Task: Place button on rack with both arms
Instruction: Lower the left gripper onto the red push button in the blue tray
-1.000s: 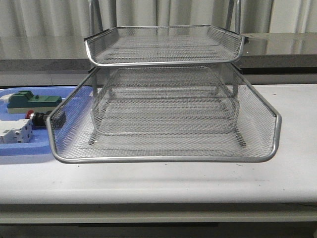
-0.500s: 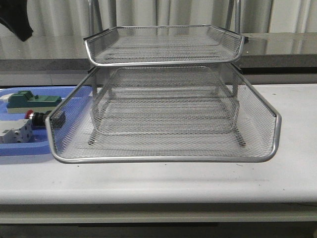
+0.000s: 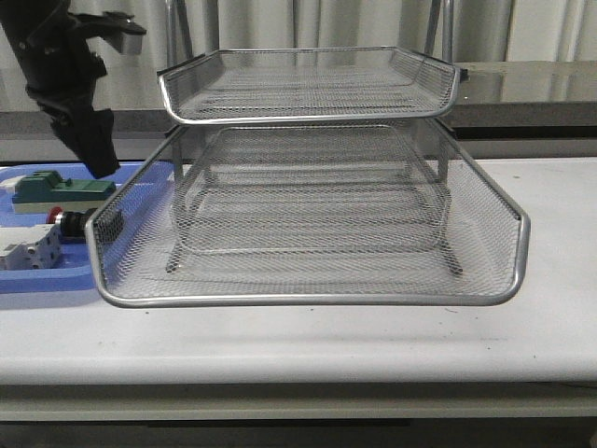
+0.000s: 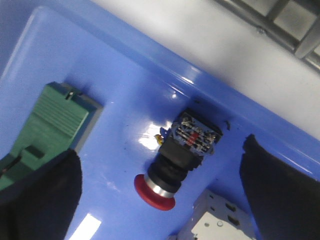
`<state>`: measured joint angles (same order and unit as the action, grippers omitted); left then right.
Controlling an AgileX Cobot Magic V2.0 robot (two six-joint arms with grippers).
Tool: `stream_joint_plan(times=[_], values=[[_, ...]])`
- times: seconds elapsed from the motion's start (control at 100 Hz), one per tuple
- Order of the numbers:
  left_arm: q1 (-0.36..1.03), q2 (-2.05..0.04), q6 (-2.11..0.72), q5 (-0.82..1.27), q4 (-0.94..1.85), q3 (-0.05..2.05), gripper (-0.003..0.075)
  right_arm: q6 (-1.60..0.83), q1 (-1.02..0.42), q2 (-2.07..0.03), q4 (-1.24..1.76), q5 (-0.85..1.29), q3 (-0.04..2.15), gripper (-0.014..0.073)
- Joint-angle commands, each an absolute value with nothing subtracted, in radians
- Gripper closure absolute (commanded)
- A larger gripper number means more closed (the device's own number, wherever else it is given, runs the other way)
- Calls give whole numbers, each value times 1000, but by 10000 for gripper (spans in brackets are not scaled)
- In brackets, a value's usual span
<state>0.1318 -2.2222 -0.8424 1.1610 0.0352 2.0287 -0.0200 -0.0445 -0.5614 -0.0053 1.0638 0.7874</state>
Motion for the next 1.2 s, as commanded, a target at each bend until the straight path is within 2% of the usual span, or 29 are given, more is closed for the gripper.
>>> stream_joint_plan(times=[0.0,0.99,1.09,1.19], values=[[138,-2183,-862,1151,44,2062,101,-22,-40,-562,-16,1009,820,664],[138,-2312,-923,1170,44,2062,105,-22,-40,-562,-16,1009,820,664],[138,-2312,-923,1172,44,2062,173,-22,-40,-562,-16,1009,820,664],[138,-2312,-923,1172,44,2062,341,-22,-40,-562,-16,1009,820,664]])
